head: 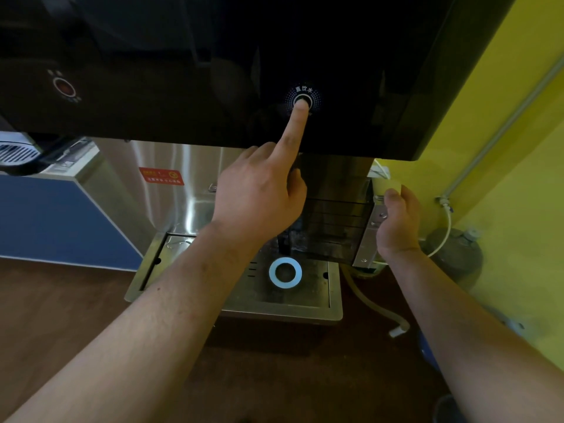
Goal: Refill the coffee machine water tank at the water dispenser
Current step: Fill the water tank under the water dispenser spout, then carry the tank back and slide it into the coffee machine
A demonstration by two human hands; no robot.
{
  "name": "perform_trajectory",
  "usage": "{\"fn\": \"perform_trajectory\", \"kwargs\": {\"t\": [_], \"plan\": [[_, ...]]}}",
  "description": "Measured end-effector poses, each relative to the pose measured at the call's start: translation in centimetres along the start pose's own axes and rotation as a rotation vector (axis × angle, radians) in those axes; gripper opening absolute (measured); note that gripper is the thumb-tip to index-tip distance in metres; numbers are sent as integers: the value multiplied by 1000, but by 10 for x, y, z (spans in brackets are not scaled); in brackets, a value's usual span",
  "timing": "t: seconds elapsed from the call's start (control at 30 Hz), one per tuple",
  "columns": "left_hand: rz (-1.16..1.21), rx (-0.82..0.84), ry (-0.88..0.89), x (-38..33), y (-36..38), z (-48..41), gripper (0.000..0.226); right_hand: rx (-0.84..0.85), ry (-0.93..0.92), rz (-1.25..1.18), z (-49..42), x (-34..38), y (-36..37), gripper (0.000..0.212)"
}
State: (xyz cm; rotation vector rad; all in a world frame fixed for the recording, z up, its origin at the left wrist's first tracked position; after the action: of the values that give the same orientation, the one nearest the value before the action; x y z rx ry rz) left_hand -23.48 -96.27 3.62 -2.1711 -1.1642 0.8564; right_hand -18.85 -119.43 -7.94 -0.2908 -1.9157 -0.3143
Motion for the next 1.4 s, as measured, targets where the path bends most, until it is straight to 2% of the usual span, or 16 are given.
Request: {"fn": "perform_trajectory", "kwargs": {"t": [0.13, 0.2, 0.27, 0.37, 0.4, 0.5, 0.57, 0.67, 0.77, 0.9, 1.03, 1.1, 1.23, 1.33, 1.4], "plan": [[43, -35, -7, 7, -3, 6, 69, 12, 8, 11, -1, 0, -2, 18], [89, -74, -101, 25, -5, 18, 62, 39, 3, 21, -1, 0, -2, 19], [195, -135, -338, 57, -7, 39, 53, 37, -7, 32, 1, 3, -3, 20], [385, -264, -789, 110, -2, 87, 43, 20, -39, 47, 6, 11, -5, 20], [427, -249, -899, 120, 2, 99, 47, 25, -43, 55, 9, 12, -4, 20], [645, -53, -1116, 134, 24, 125, 64, 37, -28, 62, 18, 10, -7, 20], [835, 29, -1214, 133, 32, 138, 60, 55, -26, 44, 29, 11, -6, 24], [992, 62, -1186, 126, 27, 146, 34, 94, -42, 19, 46, 17, 1, 16], [1037, 5, -1164, 126, 13, 160, 22, 153, -41, -8, 64, 20, 12, 15], [1035, -96, -1152, 133, -21, 182, 23, 162, 22, -68, 90, 25, 28, 13], [933, -169, -1183, 146, -58, 209, 22, 237, 79, -114, 114, 28, 54, 26], [896, -214, -1203, 156, -79, 223, 22, 295, 84, -113, 128, 32, 73, 16], [825, -283, -1221, 179, -121, 253, 29, 360, 89, -80, 155, 34, 112, 18], [808, -296, -1212, 199, -151, 271, 27, 384, 160, -76, 178, 34, 145, 32], [798, -329, -1226, 219, -169, 283, 24, 428, 214, -64, 192, 30, 173, 32]]}}
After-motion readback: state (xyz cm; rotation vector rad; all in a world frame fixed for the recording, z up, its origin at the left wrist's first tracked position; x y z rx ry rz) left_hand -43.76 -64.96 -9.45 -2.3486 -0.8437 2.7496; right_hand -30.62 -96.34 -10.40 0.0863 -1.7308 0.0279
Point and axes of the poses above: each hand's wrist, its own z-axis away from the middle knuckle, its own y-axis out of the palm, x = y × z, the point moved 8 cm from there along -z, towards the middle knuckle, and after that the axes turned 4 degrees about -y, right-handed, at the moved point
